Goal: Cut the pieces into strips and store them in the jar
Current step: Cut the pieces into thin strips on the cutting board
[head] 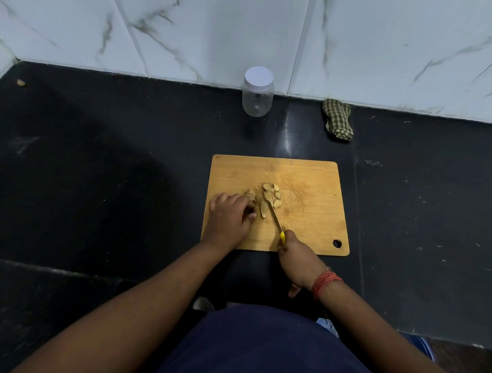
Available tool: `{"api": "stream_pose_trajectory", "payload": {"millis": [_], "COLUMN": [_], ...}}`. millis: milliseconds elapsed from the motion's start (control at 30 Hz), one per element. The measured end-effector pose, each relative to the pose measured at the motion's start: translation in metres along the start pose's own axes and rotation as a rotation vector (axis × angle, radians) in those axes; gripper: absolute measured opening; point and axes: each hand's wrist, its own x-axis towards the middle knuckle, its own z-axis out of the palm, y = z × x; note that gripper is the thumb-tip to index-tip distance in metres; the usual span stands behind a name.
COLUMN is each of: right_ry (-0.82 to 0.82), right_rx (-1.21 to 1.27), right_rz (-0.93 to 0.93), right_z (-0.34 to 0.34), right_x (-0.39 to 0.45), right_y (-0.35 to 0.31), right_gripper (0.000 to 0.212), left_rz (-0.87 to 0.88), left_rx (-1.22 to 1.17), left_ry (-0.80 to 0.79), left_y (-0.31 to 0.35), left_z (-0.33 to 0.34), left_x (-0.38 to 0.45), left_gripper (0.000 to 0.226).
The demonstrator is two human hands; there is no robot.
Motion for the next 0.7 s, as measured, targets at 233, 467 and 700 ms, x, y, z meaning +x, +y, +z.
{"api": "stream_pose_trajectory", "payload": {"millis": [233, 467, 700], "right_ry": [-0.025, -0.034, -0.043], "right_rx": [0.054, 0.106, 0.148], "right_rz": [-0.007, 0.006, 0.003], "right_z": [0.006, 0.006, 0.009], "right_x": [-0.003, -0.004, -0.006], "right_y": [-0.009, -0.013, -0.009], "right_gripper": [0.028, 0.017, 0.016], "left_rz": [-0.055, -0.114, -0.066], "left_rx": [-0.044, -0.069, 0.104], "left_ry": [-0.039, -0.022, 0.006], "left_y": [0.008, 0.012, 0.015], "left_z": [0.008, 0.009, 0.002], "left_x": [0.002, 0.005, 0.001], "left_gripper": [0.018, 0.02, 0.019]}}
